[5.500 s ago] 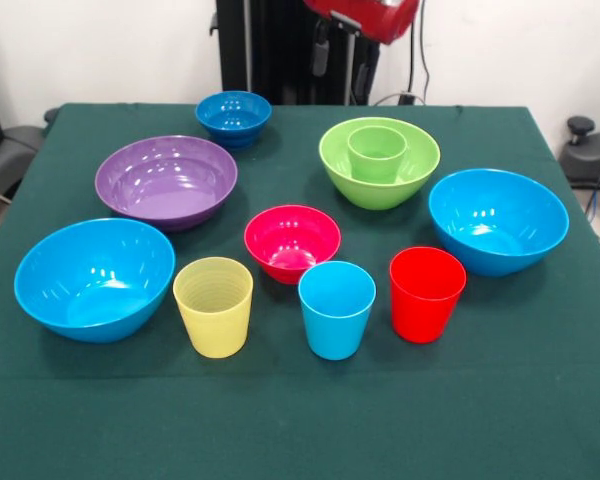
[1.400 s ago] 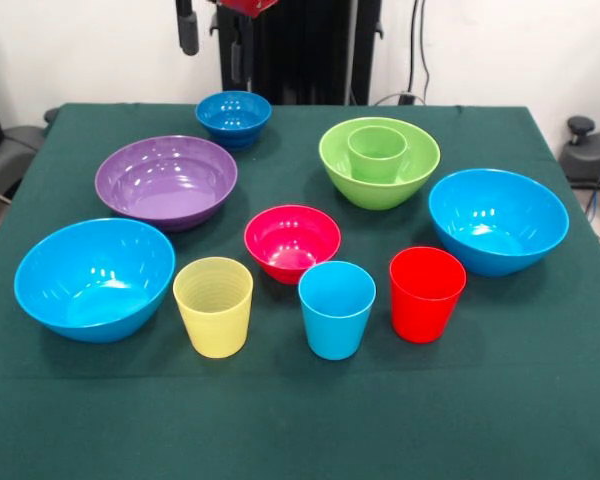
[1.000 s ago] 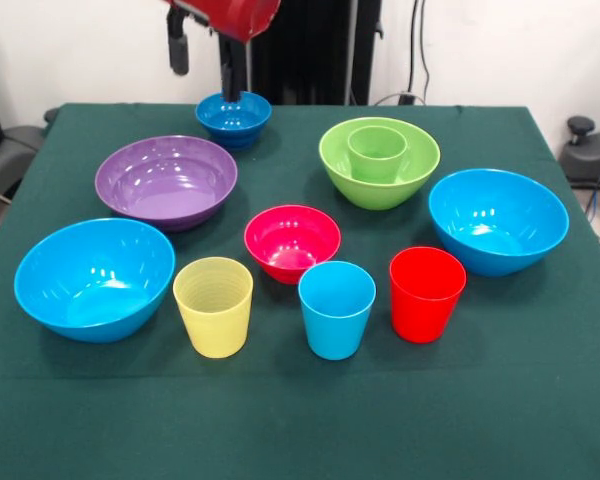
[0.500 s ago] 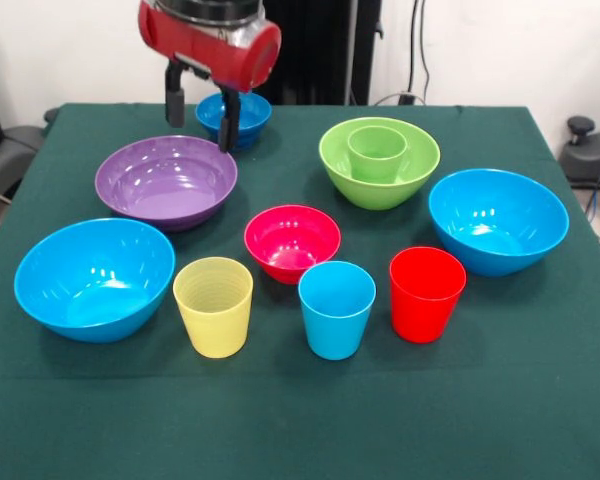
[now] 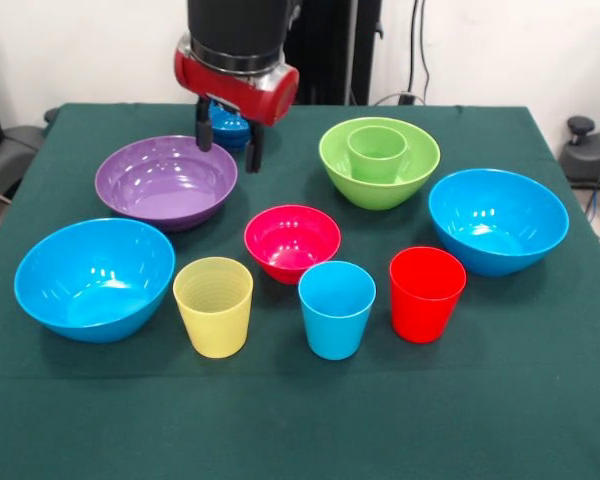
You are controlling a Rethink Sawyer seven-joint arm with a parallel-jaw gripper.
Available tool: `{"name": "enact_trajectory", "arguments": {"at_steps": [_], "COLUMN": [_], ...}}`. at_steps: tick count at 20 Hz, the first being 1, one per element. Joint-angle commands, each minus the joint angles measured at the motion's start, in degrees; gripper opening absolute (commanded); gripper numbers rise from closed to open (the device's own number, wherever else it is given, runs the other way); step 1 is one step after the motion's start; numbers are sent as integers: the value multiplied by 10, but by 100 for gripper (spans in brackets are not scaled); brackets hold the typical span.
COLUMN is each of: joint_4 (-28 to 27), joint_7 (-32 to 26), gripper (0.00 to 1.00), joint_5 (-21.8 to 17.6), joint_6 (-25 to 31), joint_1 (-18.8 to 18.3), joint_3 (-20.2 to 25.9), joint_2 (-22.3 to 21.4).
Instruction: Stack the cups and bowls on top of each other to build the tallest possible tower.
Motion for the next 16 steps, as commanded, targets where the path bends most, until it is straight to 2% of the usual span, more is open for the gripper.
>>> {"name": "enact_trajectory", "arguments": {"at_steps": [1,6,10,16], "joint_4": [54,67,100,122], "joint_7": [1,-6,0,1], "gripper": [100,100,100,100], "joint_5": [-50,-46,-34,-9], "joint_6": [-49,-49,-52,-69], "joint_1": [30,38,41,24], "joint_3": [-19,-30,-40,-31], "joint_2": [21,13,14,18]}}
